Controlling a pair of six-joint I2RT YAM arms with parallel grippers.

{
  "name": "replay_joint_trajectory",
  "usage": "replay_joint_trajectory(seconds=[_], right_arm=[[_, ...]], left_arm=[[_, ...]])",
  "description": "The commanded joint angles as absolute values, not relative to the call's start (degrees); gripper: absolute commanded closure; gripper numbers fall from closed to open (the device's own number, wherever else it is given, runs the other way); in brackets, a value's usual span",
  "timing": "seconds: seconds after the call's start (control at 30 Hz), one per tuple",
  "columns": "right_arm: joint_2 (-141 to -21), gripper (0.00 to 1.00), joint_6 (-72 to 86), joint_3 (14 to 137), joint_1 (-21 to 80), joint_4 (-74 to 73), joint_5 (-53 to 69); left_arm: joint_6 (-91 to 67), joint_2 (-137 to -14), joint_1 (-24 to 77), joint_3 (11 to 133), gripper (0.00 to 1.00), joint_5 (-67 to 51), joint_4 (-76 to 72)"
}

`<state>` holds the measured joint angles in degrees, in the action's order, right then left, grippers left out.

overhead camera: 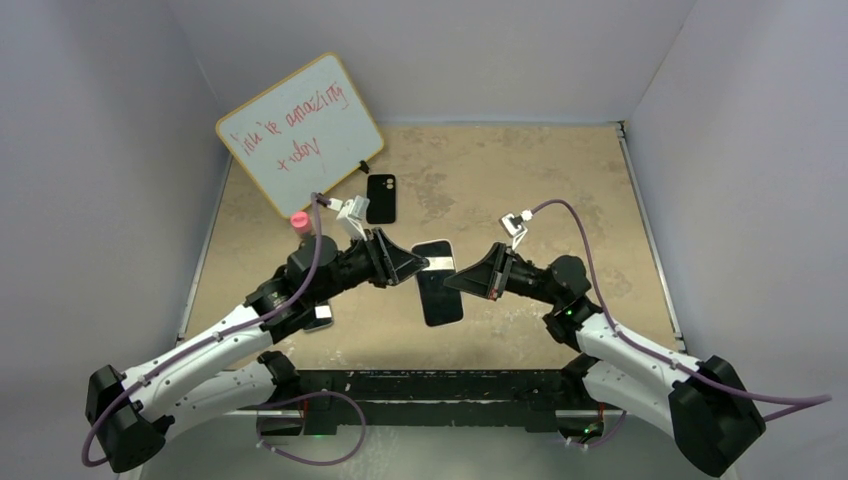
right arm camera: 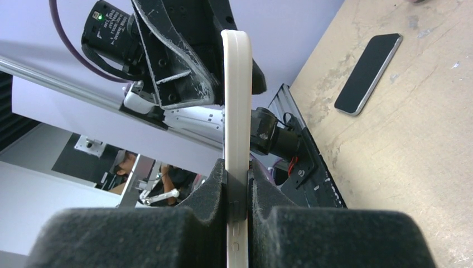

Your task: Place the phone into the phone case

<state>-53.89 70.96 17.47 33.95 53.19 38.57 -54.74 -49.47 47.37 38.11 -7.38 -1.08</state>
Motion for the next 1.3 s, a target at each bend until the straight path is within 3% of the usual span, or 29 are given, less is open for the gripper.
replay_joint_trajectory(seconds=[0.0,0.13,0.47,0.5,0.6,0.67,0.9,1.27], right_arm=[[-53.01,1.0,71.94,17.67,33.83,59.9,41.05],[-53.81,1.0,71.54,17.79,33.83,60.16,41.51],[-49.46,1.0,62.57,22.77,33.81,41.08,33.16],[-49.56,1.0,62.92,22.91,33.81,41.35,33.09],[-50.34,1.0,64.07,23.35,33.84,43.13,32.76],[-51.37,1.0,64.37,23.86,33.84,44.54,33.75],[-52.0,1.0,67.4,22.04,33.84,49.64,33.58],[-49.99,1.0,70.45,23.16,33.84,49.41,19.16]], left_arm=[[-55.12,-48.17,46.96,38.96,0.71,-4.61,-4.19],[-54.18,-48.32,46.88,38.67,0.99,-4.27,-4.26],[-49.97,-52.32,46.85,43.52,1.0,2.08,9.3],[-49.85,-52.46,46.87,43.69,0.98,1.68,9.31],[-49.65,-52.05,46.85,44.3,0.68,0.99,9.98],[-49.32,-51.36,46.82,44.86,0.59,0.97,10.58],[-50.07,-49.64,46.6,45.62,0.49,1.06,13.45],[-56.72,-46.38,46.61,38.37,0.37,-17.45,1.35]])
